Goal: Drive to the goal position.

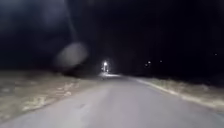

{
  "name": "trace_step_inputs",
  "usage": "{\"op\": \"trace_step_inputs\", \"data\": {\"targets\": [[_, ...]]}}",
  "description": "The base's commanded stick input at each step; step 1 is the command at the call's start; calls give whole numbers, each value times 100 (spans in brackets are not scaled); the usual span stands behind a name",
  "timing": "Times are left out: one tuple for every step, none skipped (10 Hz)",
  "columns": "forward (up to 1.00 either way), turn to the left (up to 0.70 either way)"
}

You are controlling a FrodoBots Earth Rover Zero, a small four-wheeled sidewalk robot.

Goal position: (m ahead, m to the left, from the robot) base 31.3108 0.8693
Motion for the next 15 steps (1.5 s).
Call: {"op": "trace_step_inputs", "data": {"targets": [[100, 0], [100, 0], [100, 0], [100, 0], [100, 0], [100, 0], [100, 0], [100, 0], [100, 0], [100, 0], [100, 0], [100, 0], [100, 0], [100, 0], [100, 0]]}}
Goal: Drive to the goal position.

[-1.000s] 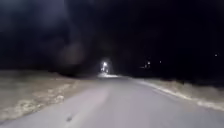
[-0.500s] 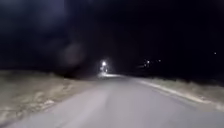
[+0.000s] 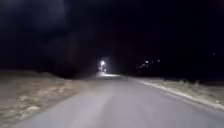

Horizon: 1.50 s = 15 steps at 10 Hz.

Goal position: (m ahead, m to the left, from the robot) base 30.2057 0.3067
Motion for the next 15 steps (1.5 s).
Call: {"op": "trace_step_inputs", "data": {"targets": [[100, 0], [100, 0], [100, 0], [100, 0], [100, 0], [100, 0], [100, 0], [100, 0], [100, 0], [100, 0], [100, 0], [100, 0], [100, 0], [100, 0], [100, 0]]}}
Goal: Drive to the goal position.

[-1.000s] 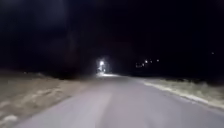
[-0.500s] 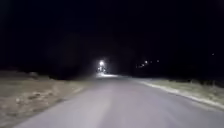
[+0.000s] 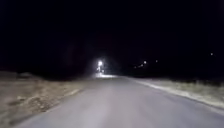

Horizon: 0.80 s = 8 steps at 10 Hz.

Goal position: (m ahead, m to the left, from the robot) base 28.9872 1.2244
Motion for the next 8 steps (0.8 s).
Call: {"op": "trace_step_inputs", "data": {"targets": [[100, 0], [100, -6], [100, -36], [100, -11], [100, 0], [100, 0], [100, 0], [100, 0]]}}
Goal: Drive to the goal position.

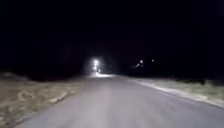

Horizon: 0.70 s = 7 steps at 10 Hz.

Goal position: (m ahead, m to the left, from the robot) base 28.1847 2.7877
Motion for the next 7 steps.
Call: {"op": "trace_step_inputs", "data": {"targets": [[100, 0], [100, 0], [100, 0], [100, 0], [100, 0], [100, 0], [100, 0]]}}
